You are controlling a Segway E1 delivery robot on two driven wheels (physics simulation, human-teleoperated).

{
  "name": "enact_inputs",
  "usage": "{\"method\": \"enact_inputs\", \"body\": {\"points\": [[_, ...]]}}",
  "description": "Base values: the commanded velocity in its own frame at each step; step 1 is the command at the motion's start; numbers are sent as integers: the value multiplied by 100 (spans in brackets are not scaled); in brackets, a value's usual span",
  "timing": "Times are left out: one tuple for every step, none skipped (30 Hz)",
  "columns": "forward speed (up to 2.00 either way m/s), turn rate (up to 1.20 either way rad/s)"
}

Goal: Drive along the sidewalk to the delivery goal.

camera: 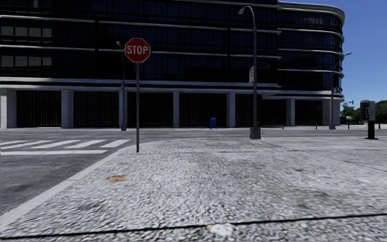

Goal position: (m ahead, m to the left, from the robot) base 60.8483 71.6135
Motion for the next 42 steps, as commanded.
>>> {"method": "enact_inputs", "body": {"points": [[200, 0], [200, 0], [200, 0], [200, 0], [200, 0], [200, 0], [200, 0], [200, 0], [200, 0], [200, 0], [200, 0], [200, 0], [200, 0], [200, 0], [200, 0], [200, 0], [200, 0], [200, 0], [200, 0], [200, 0], [200, 0], [200, 0], [200, 0], [200, 0], [200, 0], [200, 0], [200, 0], [200, 0], [200, 0], [200, 0], [200, 0], [200, 0], [200, 0], [200, 0], [200, 0], [200, 0], [200, 0], [200, 0], [200, 5], [200, 5], [200, 6], [200, 8]]}}
